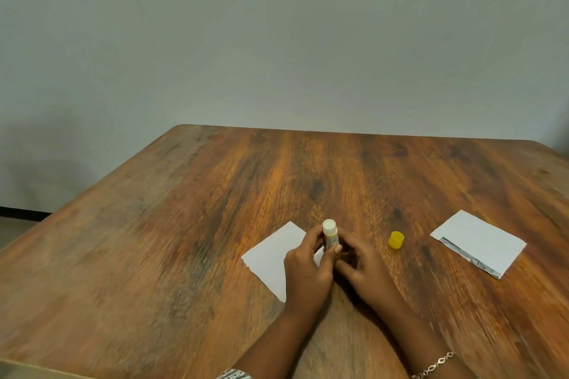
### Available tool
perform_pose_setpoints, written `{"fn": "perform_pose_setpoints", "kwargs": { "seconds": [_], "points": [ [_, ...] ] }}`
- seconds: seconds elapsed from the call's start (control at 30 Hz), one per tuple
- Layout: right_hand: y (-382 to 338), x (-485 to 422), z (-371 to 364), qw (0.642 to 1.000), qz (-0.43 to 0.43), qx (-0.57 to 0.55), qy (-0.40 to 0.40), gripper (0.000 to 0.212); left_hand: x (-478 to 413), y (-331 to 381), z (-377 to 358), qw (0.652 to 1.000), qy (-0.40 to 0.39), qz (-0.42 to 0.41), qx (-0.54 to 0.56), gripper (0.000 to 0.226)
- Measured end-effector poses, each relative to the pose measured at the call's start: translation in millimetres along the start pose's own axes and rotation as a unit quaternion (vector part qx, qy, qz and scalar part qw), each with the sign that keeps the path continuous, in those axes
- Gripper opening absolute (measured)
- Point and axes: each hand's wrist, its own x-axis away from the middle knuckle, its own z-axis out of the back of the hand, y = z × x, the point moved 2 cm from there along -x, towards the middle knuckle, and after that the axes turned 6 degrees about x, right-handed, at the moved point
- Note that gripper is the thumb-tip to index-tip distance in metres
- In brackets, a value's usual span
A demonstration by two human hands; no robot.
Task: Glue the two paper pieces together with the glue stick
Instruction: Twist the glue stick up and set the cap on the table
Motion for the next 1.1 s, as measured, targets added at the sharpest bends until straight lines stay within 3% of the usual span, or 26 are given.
{"fn": "perform_pose_setpoints", "kwargs": {
  "seconds": [0.17,0.4,0.57,0.83,1.0,1.1],
  "points": [
    [1.4,-1.0,0.0,0.999,0.0,0.034,0.025,0.049,1.4,-0.6,-2.2,1.0,-0.02,-0.006,-0.009,0.033],
    [-1.1,0.3,6.8,0.994,-0.018,-0.109,-0.023,0.057,1.1,-0.9,0.5,1.0,-0.003,0.005,-0.001,0.035],
    [1.4,1.3,0.6,1.0,0.001,0.03,-0.005,0.044,0.5,1.6,2.0,1.0,0.001,0.001,0.002,0.033],
    [-2.0,1.0,5.5,0.998,0.002,-0.058,-0.039,0.052,0.2,2.2,2.5,1.0,-0.003,0.007,0.0,0.035],
    [2.0,0.9,-1.5,0.999,0.016,0.05,-0.015,0.041,-1.1,2.8,3.8,0.999,0.007,0.026,0.041,0.033],
    [3.8,-0.5,0.0,0.999,0.008,0.043,0.0,0.041,-0.8,2.6,2.8,0.999,0.001,0.02,0.026,0.034]
  ]
}}
